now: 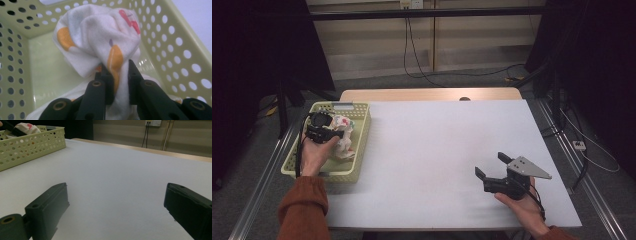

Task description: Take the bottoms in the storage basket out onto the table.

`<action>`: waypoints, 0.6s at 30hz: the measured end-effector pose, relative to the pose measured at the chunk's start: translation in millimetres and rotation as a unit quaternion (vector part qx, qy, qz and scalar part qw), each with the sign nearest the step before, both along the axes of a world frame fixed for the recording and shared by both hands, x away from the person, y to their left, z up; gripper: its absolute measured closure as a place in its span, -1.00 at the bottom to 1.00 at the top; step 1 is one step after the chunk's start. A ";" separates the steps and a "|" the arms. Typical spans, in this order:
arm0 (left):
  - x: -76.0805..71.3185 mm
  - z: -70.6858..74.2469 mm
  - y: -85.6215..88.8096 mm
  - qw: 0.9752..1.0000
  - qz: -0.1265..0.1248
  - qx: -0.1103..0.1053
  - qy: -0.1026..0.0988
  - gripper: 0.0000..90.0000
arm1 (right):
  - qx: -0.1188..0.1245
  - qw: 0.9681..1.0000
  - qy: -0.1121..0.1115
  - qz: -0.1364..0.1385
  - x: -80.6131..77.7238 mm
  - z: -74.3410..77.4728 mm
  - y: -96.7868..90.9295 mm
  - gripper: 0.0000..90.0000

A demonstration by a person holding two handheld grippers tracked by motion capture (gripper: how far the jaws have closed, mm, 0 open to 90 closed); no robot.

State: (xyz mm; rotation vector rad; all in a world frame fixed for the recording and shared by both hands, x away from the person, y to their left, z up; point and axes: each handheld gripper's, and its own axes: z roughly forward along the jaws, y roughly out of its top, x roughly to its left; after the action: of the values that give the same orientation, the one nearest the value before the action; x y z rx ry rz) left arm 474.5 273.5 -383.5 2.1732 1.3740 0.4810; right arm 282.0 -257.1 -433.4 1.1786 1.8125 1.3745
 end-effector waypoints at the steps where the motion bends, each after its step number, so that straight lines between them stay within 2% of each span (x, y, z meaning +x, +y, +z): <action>1: -0.7 0.7 -0.4 1.000 0.002 -0.005 -0.005 0.81 | -0.001 1.000 0.000 -0.001 -0.1 0.1 0.1 -0.88; 11: -12.0 8.7 -0.4 0.999 0.001 -0.025 -0.046 0.81 | 0.001 1.000 0.001 -0.003 0.1 0.1 -0.7 -0.88; 14: -14.7 10.6 -1.9 0.998 0.000 -0.019 -0.060 0.81 | -0.002 1.000 0.000 -0.003 -0.6 0.2 -0.6 -0.88; 18: -17.8 14.0 -0.6 0.997 0.001 -0.035 -0.075 0.81 | -0.002 1.000 0.000 -0.004 -1.0 0.5 -0.7 -0.88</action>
State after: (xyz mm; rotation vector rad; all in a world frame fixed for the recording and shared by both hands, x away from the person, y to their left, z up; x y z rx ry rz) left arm 456.7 272.9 -369.5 2.0352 1.2926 0.5760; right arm 281.0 -257.9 -432.9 1.1825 1.8080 1.3666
